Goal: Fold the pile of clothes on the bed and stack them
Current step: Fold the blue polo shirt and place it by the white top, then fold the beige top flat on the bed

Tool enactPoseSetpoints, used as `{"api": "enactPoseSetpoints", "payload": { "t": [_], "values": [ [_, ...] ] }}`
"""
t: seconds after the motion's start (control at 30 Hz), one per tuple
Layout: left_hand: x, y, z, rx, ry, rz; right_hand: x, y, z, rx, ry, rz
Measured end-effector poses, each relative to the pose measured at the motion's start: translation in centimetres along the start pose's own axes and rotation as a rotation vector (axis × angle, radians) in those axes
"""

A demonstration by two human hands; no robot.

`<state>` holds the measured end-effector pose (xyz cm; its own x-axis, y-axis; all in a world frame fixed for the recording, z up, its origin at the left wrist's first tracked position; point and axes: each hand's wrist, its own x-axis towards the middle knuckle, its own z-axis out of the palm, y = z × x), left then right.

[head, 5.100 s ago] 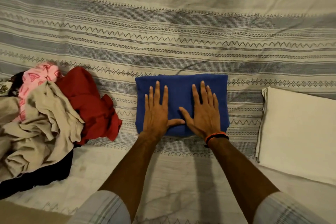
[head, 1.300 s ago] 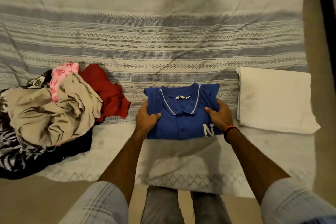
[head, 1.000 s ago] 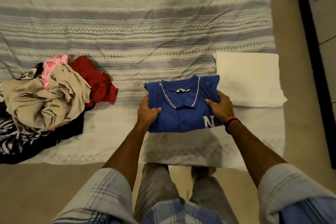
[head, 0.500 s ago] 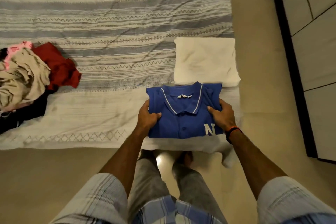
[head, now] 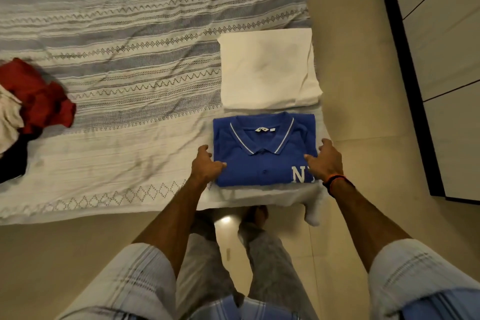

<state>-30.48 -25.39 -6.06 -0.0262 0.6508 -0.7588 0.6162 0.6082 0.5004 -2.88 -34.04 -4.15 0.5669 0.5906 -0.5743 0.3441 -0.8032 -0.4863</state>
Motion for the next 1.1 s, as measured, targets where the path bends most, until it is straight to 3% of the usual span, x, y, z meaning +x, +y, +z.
{"api": "enactPoseSetpoints", "payload": {
  "t": [0.57,0.8,1.1],
  "values": [
    [-7.6,2.1,-4.3,-0.143,0.056,0.049,-5.9,-7.1,-0.3,0.047,-0.127,-0.280],
    [-11.3,-1.1,-13.8,-0.331,0.158,0.112,-11.8,-14.7,3.5,0.010,-0.189,-0.445],
    [-13.7,-8.9,-28.7,-0.413,0.298,0.173,-21.9,-25.2,14.4,-0.022,-0.285,-0.676]
  ]
}}
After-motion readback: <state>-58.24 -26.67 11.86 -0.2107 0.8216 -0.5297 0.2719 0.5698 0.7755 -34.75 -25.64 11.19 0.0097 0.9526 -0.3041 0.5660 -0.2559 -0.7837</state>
